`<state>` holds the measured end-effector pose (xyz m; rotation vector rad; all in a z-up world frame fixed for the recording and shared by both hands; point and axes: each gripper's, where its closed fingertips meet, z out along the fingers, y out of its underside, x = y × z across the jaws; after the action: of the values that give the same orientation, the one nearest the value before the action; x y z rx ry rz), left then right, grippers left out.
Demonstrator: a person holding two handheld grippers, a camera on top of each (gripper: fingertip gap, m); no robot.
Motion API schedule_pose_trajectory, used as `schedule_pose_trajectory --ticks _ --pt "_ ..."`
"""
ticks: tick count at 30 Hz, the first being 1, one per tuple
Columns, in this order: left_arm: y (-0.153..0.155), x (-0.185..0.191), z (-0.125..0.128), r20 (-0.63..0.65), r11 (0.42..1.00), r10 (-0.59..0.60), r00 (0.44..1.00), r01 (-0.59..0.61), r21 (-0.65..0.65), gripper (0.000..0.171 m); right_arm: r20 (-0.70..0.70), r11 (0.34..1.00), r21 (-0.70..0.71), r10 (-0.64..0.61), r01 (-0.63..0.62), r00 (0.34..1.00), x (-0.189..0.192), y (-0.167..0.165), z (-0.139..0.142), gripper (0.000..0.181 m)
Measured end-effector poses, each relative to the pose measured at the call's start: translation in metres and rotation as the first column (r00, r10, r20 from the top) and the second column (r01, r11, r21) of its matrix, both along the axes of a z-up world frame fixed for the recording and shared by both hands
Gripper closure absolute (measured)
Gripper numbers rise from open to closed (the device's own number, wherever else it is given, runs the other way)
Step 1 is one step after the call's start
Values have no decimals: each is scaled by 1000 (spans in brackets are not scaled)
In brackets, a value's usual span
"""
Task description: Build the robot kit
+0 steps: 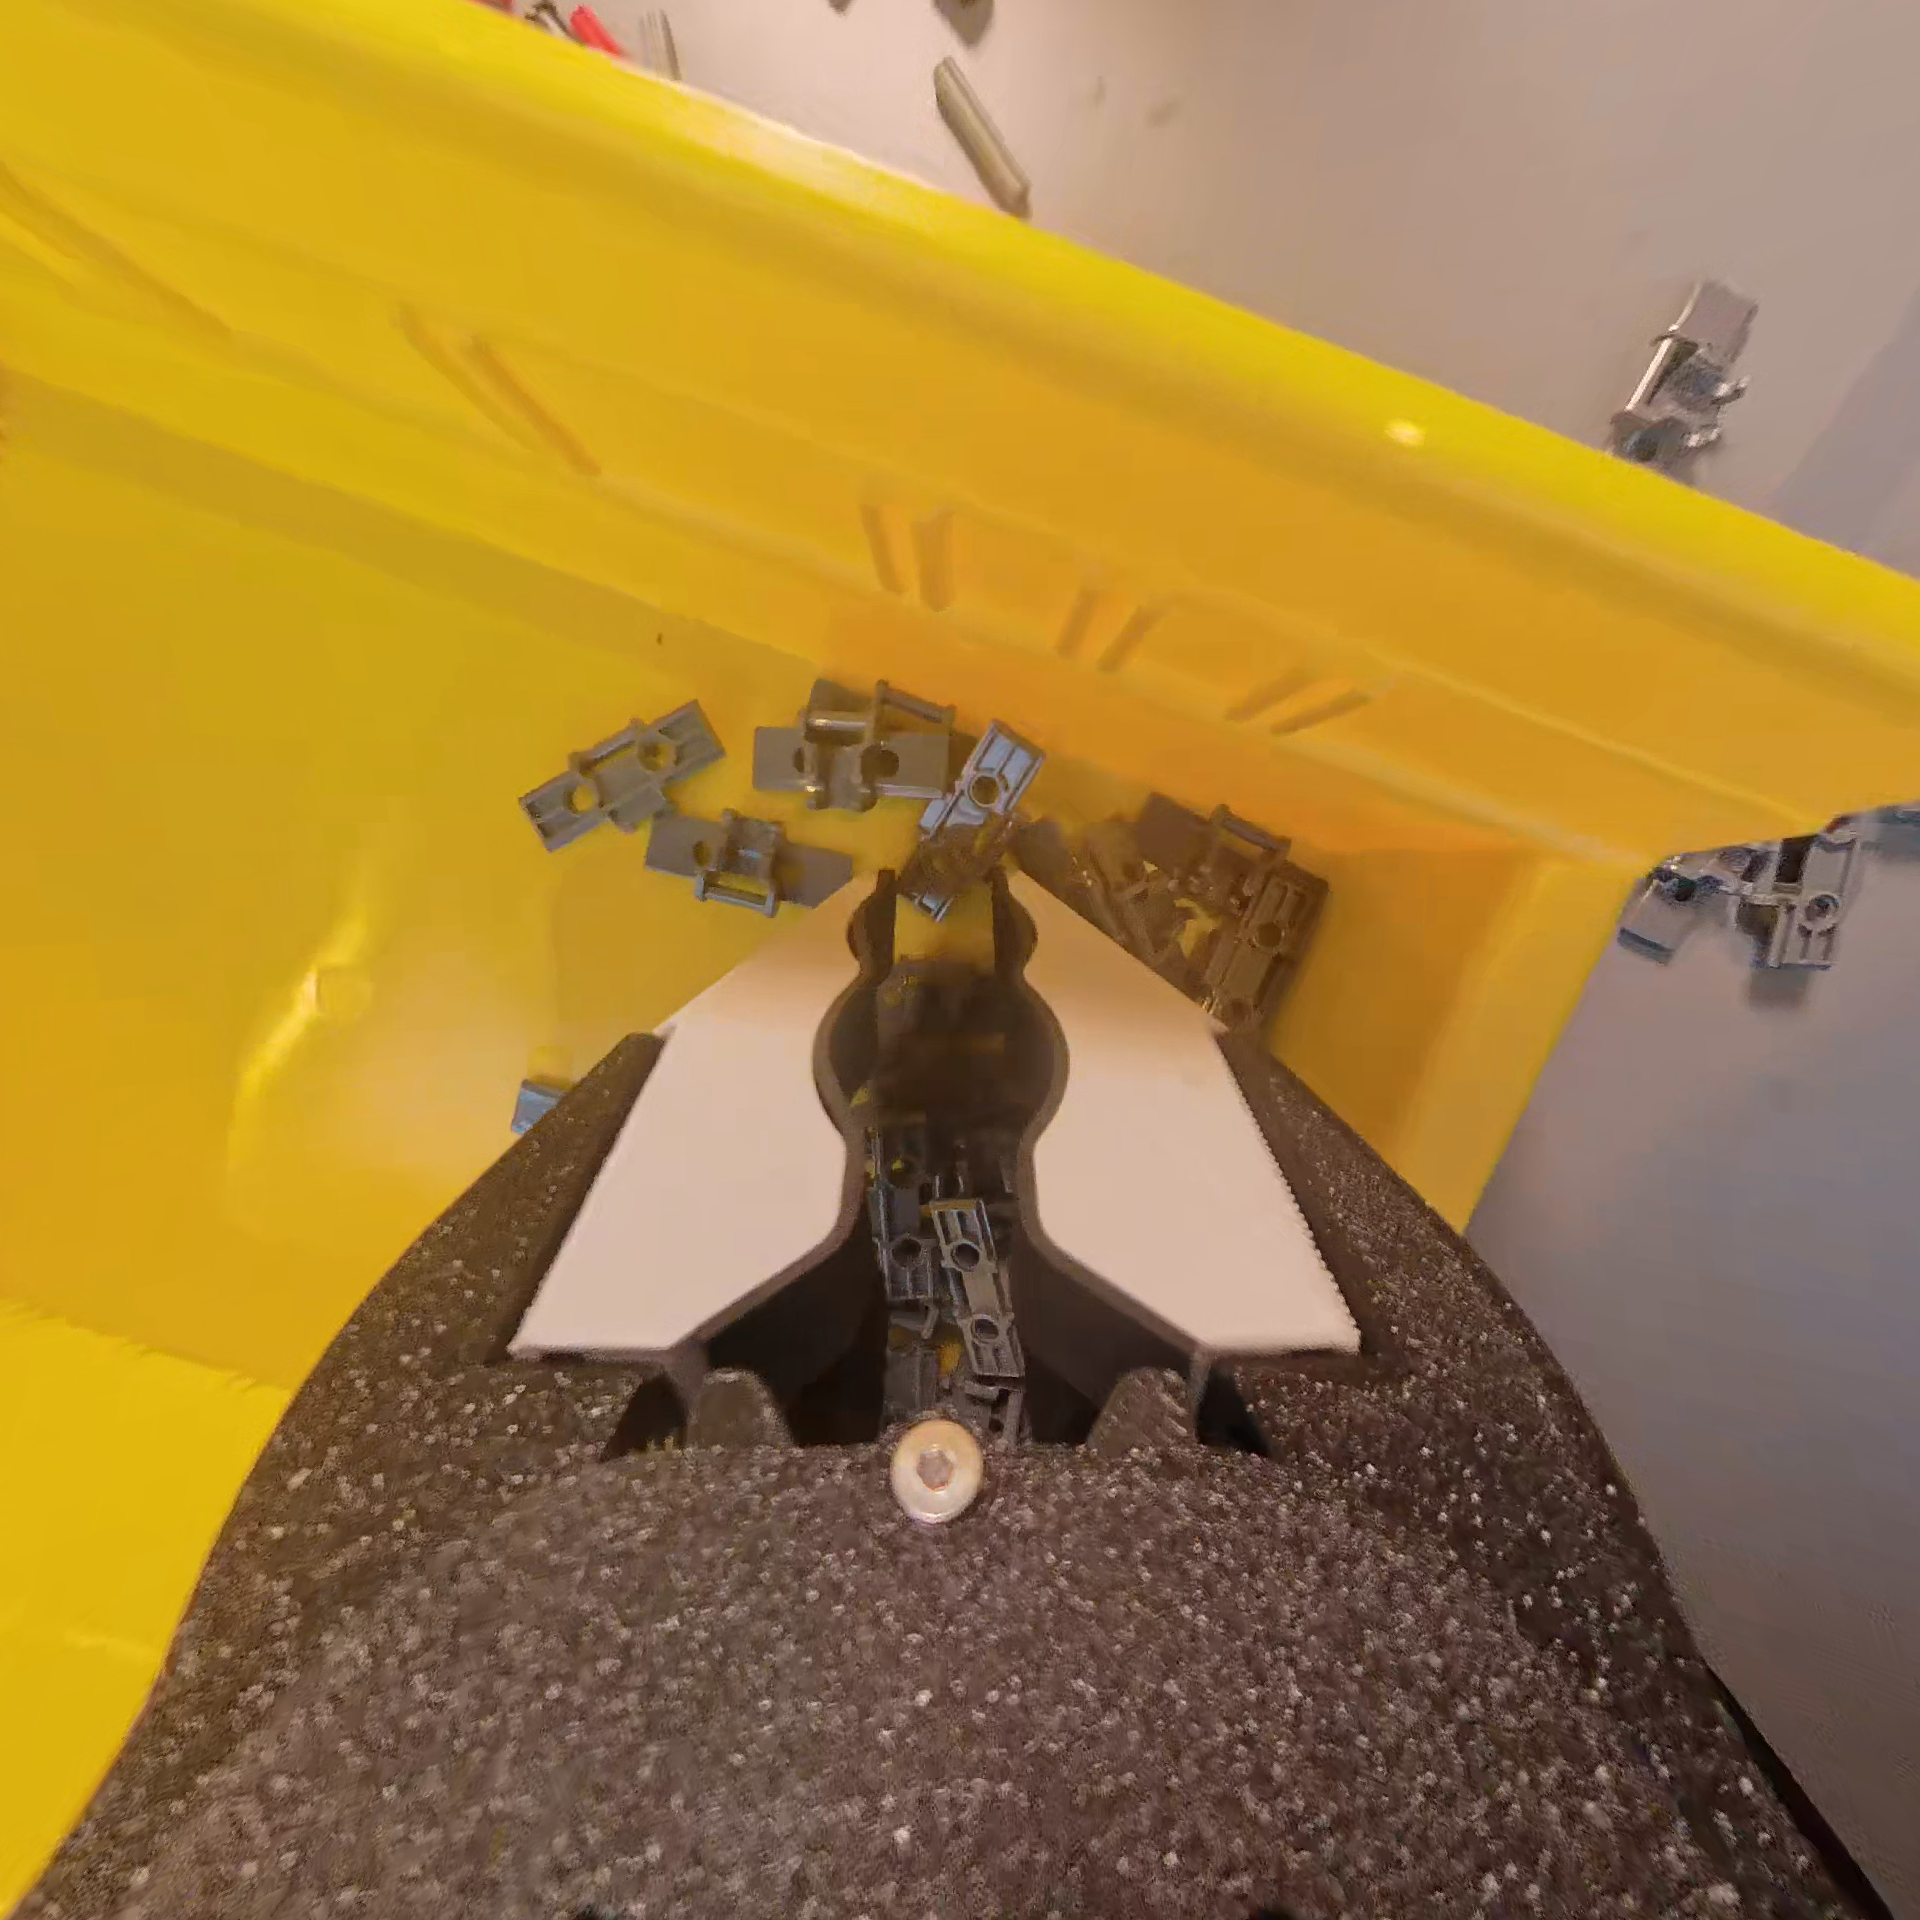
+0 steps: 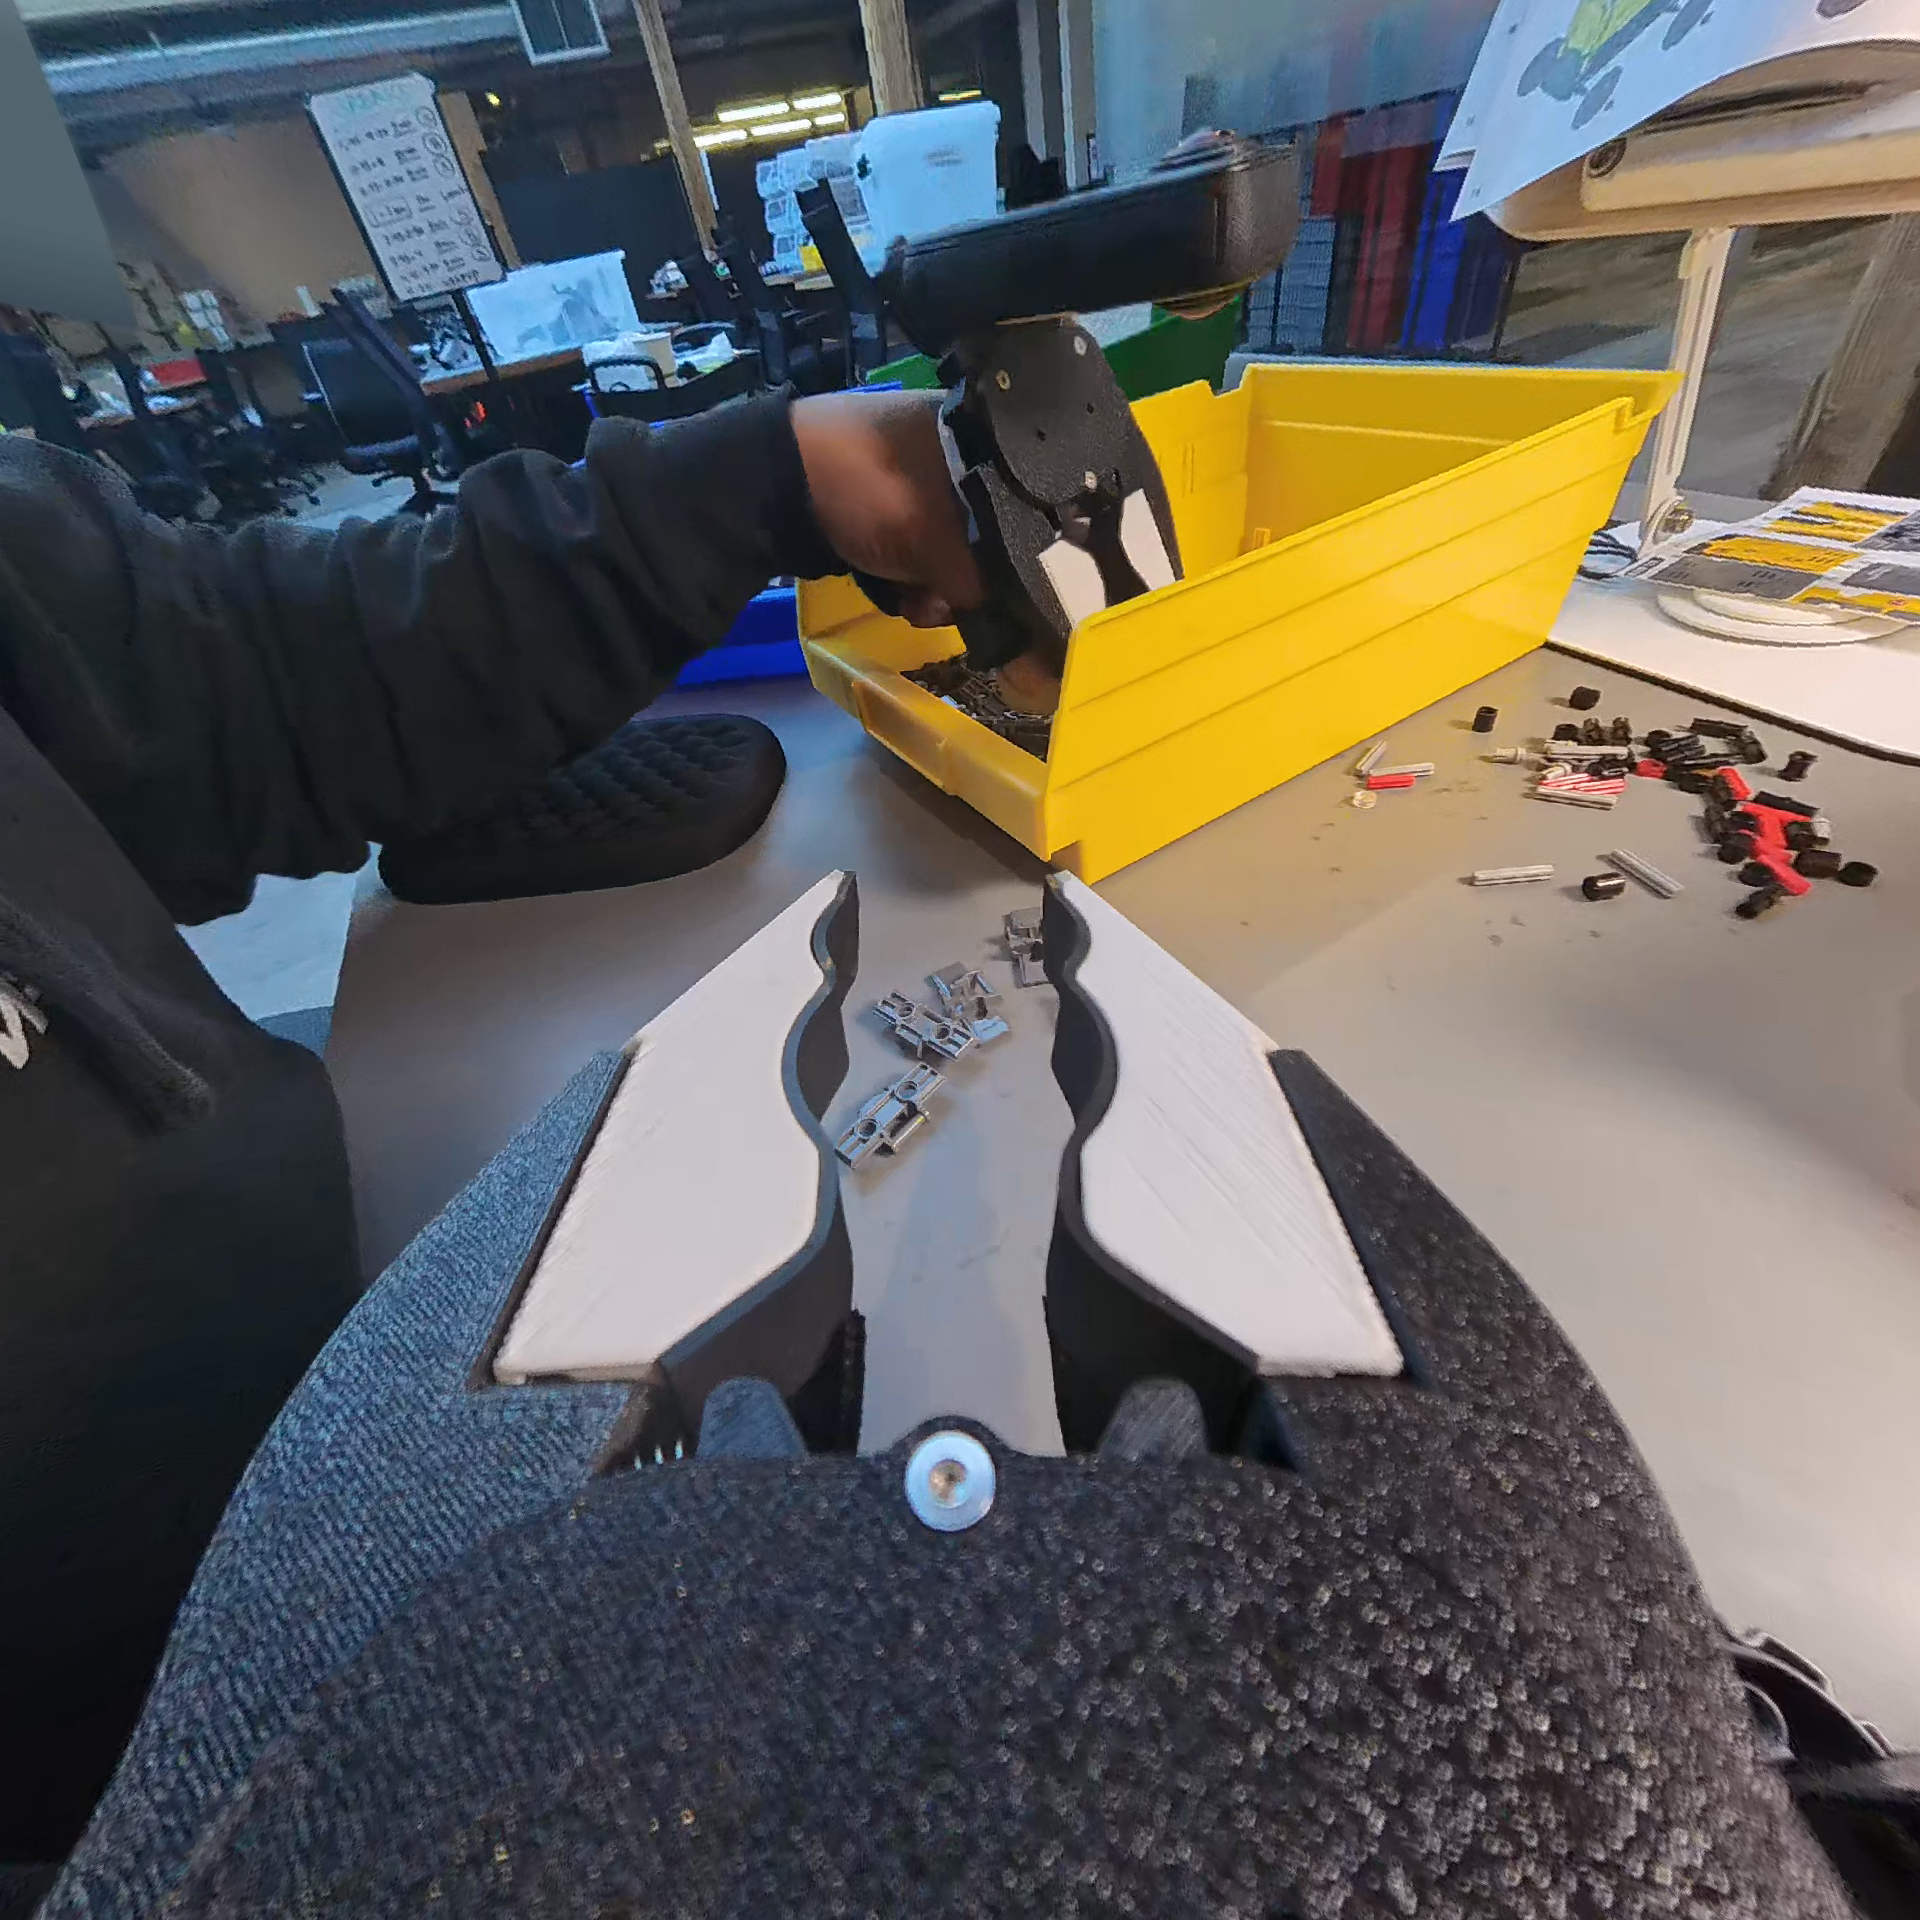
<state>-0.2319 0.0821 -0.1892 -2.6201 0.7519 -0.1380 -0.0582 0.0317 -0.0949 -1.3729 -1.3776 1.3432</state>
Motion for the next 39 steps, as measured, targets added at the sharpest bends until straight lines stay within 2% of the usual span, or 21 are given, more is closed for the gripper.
schedule_pose_trajectory --ticks 4,8,12,14,20,24,28,31,35,39 --pt "-2 -5 9 -31 1000 -1 1000 2 20 156 -4 1000 2 -13 13 1000 3 2 1 146" --pt "-9 -2 44 0 988 31 1000 -31 152 157 -9 1000 -2 -29 29 1000 7 6 2 146" --pt "-29 37 79 138 966 -44 989 8 257 157 -7 999 9 -39 39 999 7 9 3 146" --pt "-45 67 86 227 959 -112 967 46 279 157 -6 999 23 -40 40 999 6 9 5 146" --pt "-65 107 44 233 970 -108 966 50 239 156 6 997 63 -34 34 999 0 1 6 146" --pt "-61 117 30 251 970 -88 964 26 241 156 37 996 78 -37 34 999 2 -3 -1 146" --pt "-59 119 27 268 971 -81 960 15 240 156 70 997 74 -43 37 997 5 -2 -7 145" --pt "-60 118 30 279 966 -78 957 4 257 147 125 997 75 -34 25 992 5 -6 -18 145" --pt "-72 113 39 316 962 -55 947 -34 270 148 254 996 86 5 -28 967 2 -18 -44 145" --pt "-93 119 24 309 977 -48 950 -19 210 147 418 990 107 43 -96 908 -7 -34 -73 144"
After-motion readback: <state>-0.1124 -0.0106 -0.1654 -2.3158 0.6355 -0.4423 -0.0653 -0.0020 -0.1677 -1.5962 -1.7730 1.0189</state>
